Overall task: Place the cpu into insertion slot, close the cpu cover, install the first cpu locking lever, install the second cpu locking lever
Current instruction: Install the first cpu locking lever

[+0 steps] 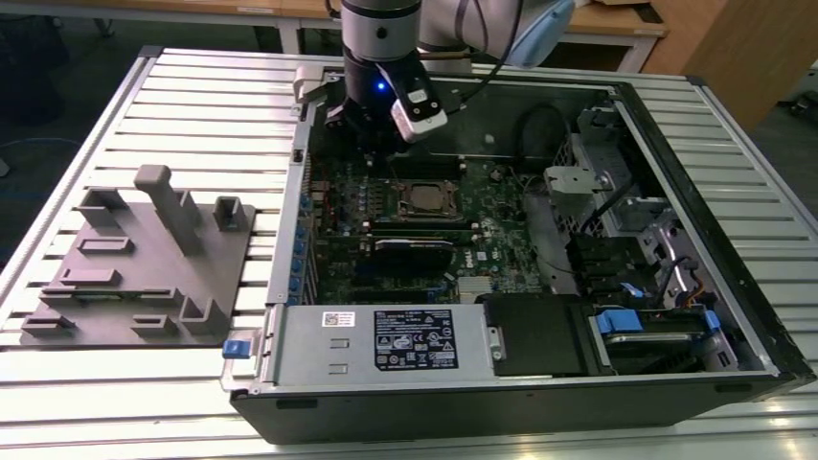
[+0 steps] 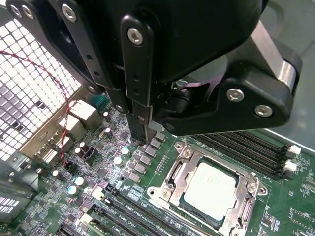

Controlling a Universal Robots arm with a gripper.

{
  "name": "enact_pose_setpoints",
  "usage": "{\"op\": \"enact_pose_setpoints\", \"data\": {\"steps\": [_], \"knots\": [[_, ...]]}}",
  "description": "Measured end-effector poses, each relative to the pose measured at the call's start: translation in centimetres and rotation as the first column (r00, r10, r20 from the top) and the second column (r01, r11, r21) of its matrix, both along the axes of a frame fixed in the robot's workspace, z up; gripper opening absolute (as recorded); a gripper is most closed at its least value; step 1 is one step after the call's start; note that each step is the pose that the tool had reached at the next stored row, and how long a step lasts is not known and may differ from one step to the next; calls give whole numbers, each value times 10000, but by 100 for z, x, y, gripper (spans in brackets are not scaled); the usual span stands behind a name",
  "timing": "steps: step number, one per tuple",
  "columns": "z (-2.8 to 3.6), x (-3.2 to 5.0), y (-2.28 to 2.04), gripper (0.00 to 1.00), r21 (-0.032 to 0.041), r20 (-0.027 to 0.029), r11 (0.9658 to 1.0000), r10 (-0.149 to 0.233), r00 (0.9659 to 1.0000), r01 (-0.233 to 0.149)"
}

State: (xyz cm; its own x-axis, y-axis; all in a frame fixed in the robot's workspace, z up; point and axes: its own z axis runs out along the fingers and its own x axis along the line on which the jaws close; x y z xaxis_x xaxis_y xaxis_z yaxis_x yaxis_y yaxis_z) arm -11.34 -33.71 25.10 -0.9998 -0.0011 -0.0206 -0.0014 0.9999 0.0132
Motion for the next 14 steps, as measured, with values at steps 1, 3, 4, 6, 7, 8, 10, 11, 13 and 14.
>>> {"op": "enact_pose_setpoints", "data": {"steps": [1, 3, 4, 6, 7, 8, 10, 11, 13, 14], "knots": [[0, 0, 1, 11, 1, 1, 10000, -1, 10000, 1], [0, 0, 1, 11, 0, 0, 10000, -1, 10000, 1], [0, -1, 1, 11, 0, 0, 10000, -1, 10000, 1], [0, -1, 1, 11, 0, 0, 10000, -1, 10000, 1], [0, -1, 1, 11, 0, 0, 10000, -1, 10000, 1], [0, -1, 1, 11, -1, -1, 10000, -1, 10000, 1], [0, -2, 1, 11, 0, -1, 10000, -1, 10000, 1], [0, -2, 1, 11, 0, 0, 10000, -1, 10000, 1], [0, -4, 2, 11, -1, -1, 10000, -2, 10000, 2], [0, -5, 8, 11, 0, 0, 10000, -3, 10000, 3]]}}
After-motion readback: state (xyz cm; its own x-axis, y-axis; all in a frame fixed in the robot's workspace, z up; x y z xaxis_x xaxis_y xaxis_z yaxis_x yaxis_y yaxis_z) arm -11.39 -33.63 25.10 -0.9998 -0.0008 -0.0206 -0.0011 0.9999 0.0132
